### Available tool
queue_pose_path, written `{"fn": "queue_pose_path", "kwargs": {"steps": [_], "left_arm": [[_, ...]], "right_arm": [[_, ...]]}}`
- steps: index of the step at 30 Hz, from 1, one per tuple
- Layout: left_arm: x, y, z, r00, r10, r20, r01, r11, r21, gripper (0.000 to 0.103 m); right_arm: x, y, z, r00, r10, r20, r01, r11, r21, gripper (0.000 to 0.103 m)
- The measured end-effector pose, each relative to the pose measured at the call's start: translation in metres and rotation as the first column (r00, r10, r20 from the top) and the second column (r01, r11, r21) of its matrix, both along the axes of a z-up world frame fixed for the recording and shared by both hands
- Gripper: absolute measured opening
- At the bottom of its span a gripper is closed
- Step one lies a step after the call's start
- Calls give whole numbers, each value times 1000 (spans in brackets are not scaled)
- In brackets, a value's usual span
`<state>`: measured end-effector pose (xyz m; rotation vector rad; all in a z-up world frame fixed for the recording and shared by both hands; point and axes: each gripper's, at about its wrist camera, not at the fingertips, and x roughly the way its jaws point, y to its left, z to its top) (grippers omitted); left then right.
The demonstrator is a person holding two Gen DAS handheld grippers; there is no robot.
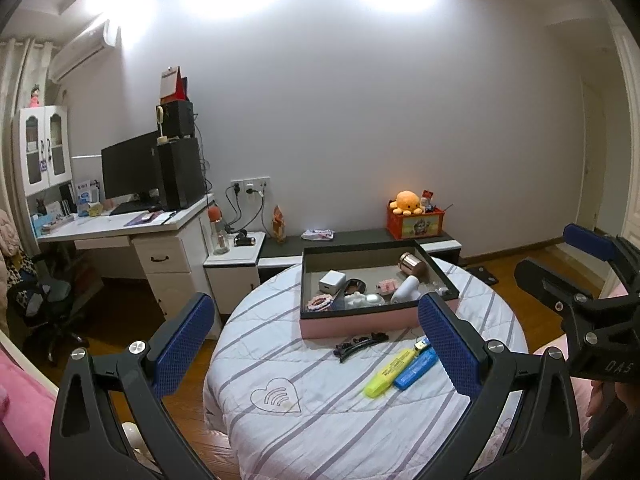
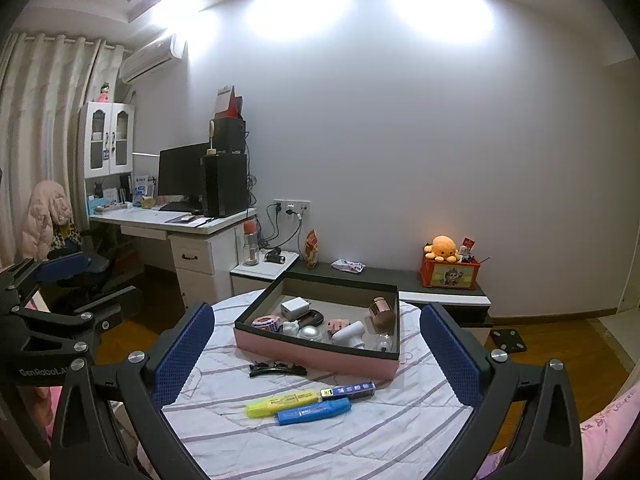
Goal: Organize rigid objects
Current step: 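Move both tools toward the yellow and blue highlighters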
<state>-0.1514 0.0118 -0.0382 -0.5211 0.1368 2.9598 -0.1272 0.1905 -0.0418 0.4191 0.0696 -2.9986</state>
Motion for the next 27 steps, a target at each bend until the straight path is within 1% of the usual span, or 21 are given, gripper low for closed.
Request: {"fn": "queue_pose_path", "kwargs": {"steps": [4, 8, 14, 18, 21, 24, 27], "left_arm": [[0, -1, -4, 1000, -6, 17, 6, 1000, -11, 103], [-6, -1, -13, 999, -11, 51, 12, 1000, -20, 103], [-25, 6, -39, 991, -26, 130, 32, 999, -44, 103], [-41, 12, -61, 980, -38, 197, 49, 998, -50, 103], [-52, 16, -79, 968, -44, 246, 62, 996, -63, 103], [-63, 15, -97, 954, -42, 297, 67, 995, -77, 103], [-76, 11, -116, 936, -12, 352, 50, 994, -101, 103]], "right_arm": [[2, 0, -4, 1000, -8, 11, 8, 1000, 5, 103], [-1, 6, -11, 999, -23, 40, 23, 1000, -1, 103], [-18, 15, -38, 990, -56, 131, 57, 998, -4, 103], [-32, 19, -60, 979, -57, 195, 61, 998, -13, 103], [-43, 21, -78, 968, -60, 242, 65, 998, -12, 103], [-56, 19, -100, 950, -56, 307, 62, 998, -11, 103], [-75, 11, -127, 918, -36, 396, 41, 999, -3, 103]]}}
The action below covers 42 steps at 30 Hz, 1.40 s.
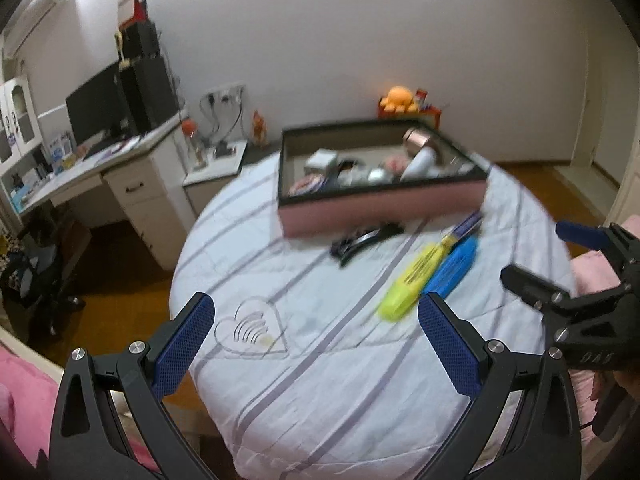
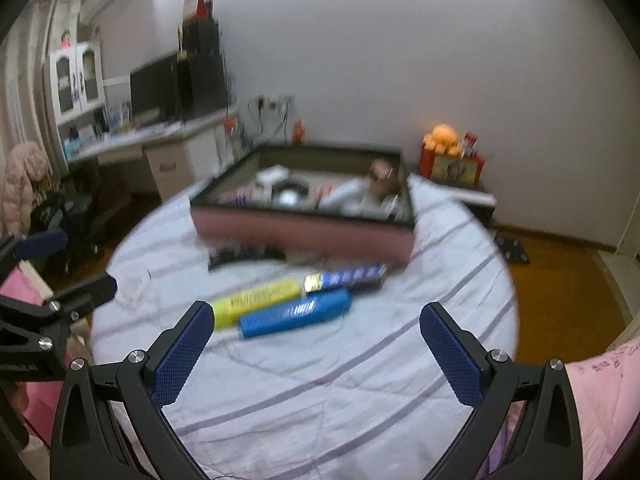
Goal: Organize rigid objects
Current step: 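Move both tools toward the yellow and blue highlighters, then grasp the yellow highlighter with the left tool while the right tool grasps the blue highlighter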
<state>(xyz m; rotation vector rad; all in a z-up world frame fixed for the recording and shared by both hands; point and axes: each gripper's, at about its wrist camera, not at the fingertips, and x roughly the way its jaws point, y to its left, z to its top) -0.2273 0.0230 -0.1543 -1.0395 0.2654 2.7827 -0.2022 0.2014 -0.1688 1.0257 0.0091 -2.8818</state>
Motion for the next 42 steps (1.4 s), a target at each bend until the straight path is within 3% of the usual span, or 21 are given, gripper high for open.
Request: {"fn": "queue_pose_path", "kwargs": {"steps": [3, 6, 16, 21, 31, 42], "left_arm": [[-10, -7, -14, 999, 19, 46, -19, 1000, 2, 103], [-16, -10, -24, 997, 18, 76, -18, 1000, -3, 103], [-31, -9, -37, 994, 15, 110, -13, 1000, -20, 103], [-37, 3, -41, 993, -3, 120, 7, 1000, -30, 103], [-45, 42, -54, 981, -98, 164, 104, 994, -25, 103], [-71, 74, -73, 966, -148, 213, 152, 988, -3, 101]], "right_arm": [[-20, -12, -30, 994, 26, 107, -26, 1000, -2, 103], [-32, -21, -46, 988, 38, 152, -39, 999, 6, 103], [-60, -28, -69, 971, -12, 237, 7, 1000, 24, 103], [-57, -17, -67, 973, -33, 229, 23, 999, 46, 103], [-36, 50, -63, 960, -175, 217, 168, 984, 50, 103], [-42, 66, -63, 971, -124, 205, 130, 991, -15, 103]]}}
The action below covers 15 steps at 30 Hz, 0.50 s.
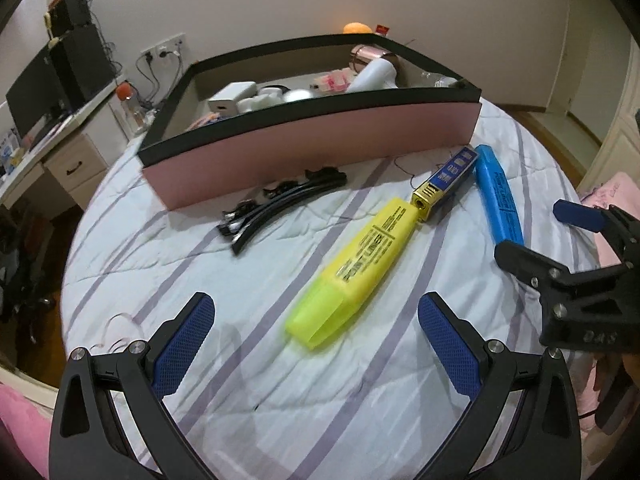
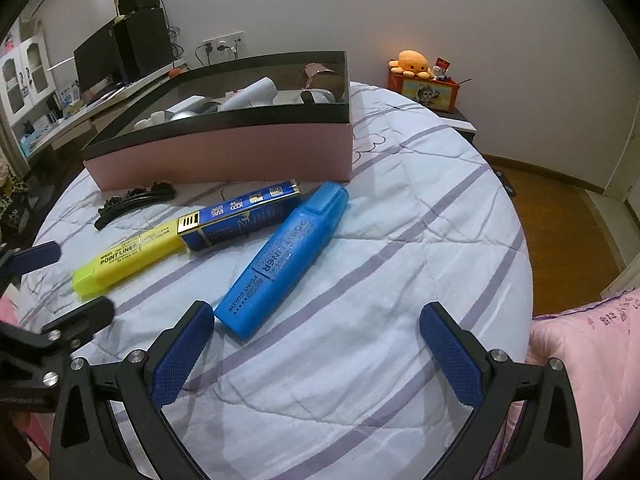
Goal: Organize rigid objects
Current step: 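Grasp the yellow highlighter with the left tool while the right tool grasps the blue highlighter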
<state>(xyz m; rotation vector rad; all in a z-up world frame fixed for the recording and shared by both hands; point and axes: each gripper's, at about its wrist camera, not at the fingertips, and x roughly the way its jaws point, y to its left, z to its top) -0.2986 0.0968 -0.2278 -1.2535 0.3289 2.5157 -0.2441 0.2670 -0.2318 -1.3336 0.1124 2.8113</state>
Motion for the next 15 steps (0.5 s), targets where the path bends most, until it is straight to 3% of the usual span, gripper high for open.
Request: {"fn": "queue_pose_path", "kwargs": {"steps": [1, 3, 8, 11, 12, 15], "left_arm": [[-3, 2, -2, 1000, -7, 7, 7, 1000, 6, 98], [-8, 6, -6, 1000, -13, 26, 13, 1000, 6, 81], [-12, 11, -4, 1000, -18, 4, 18, 1000, 18, 62], [-10, 14, -2, 999, -36, 0, 36, 999, 39, 32], [-8, 13, -2, 999, -35, 1, 35, 999, 41, 28], [-3, 6, -1, 999, -33, 12, 33, 998, 45, 27]], "right_arm": [[-1, -1, -1, 1000, 2, 1, -2, 1000, 1, 103], [-5, -1, -2, 1000, 7, 1, -7, 1000, 0, 103], [-8, 1, -3, 1000, 19, 2, -19, 1000, -9, 103], [-7, 3, -1, 1000, 18, -11, -18, 1000, -23, 103], [-7, 4, 0, 1000, 16, -20, -16, 999, -33, 103], [-9, 6, 3, 999, 21, -30, -23, 998, -66, 103]]}}
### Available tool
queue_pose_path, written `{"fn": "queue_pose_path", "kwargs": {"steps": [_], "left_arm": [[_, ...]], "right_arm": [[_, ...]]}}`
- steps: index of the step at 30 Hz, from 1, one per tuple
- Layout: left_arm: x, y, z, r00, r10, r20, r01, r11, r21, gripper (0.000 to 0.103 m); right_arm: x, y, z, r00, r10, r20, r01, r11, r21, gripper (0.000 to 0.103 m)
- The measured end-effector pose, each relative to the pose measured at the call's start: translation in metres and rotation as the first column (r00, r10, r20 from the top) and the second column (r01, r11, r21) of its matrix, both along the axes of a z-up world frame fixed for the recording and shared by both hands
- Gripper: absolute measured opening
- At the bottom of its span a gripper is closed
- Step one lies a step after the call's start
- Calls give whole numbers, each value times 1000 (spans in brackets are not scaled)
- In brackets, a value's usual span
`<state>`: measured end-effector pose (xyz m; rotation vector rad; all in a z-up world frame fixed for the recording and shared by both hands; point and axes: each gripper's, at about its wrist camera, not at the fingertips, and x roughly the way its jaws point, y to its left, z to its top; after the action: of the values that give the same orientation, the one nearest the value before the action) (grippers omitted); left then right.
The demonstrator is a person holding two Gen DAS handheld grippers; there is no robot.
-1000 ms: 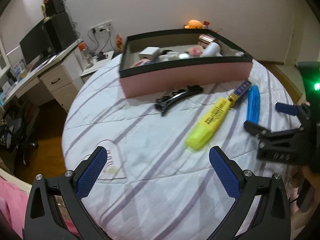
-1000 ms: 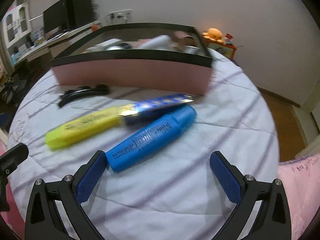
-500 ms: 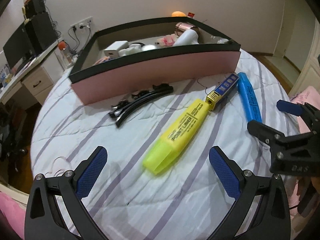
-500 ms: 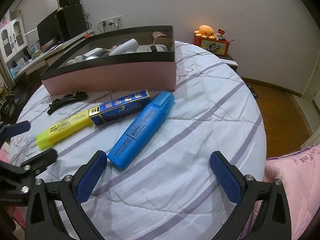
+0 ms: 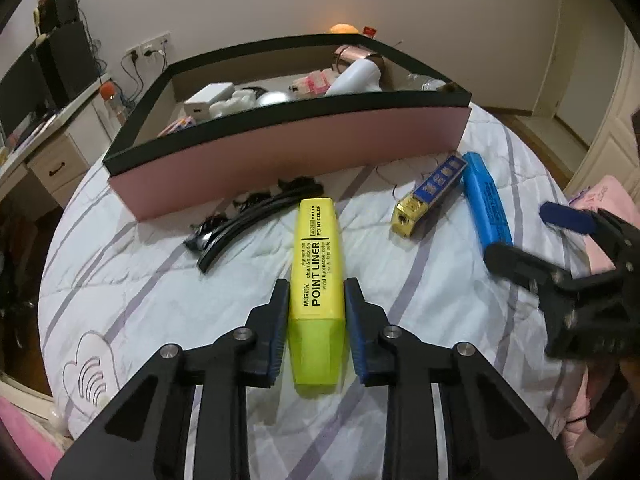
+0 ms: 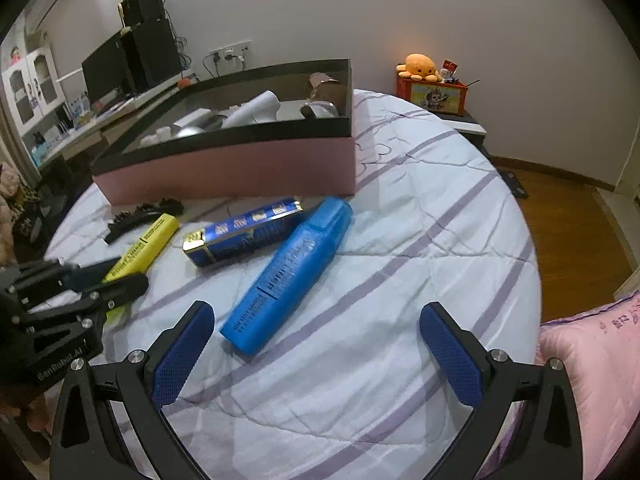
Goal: Organize rigid objects
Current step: 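Grasp the yellow highlighter with the left tool while the right tool grasps the blue highlighter, then lift both highlighters and carry them over the pink box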
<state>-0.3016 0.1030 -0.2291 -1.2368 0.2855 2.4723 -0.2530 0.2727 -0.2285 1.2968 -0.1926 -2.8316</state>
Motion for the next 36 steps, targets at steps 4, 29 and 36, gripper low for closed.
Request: {"fn": "queue_pose_path", "kwargs": {"steps": [4, 29, 36], "left_arm": [[6, -12, 0, 1000, 26, 4, -26, 1000, -4, 27], [11, -35, -5, 998, 56, -9, -55, 996, 76, 29], [19, -39, 6, 997, 72, -17, -70, 994, 89, 27]], "right_arm": [[-13, -3, 2, 1000, 4, -11, -4, 999, -33, 102], [-8, -13, -5, 997, 75, 6, -75, 992, 106, 27], [2, -10, 0, 995, 94, -19, -92, 994, 57, 27]]}}
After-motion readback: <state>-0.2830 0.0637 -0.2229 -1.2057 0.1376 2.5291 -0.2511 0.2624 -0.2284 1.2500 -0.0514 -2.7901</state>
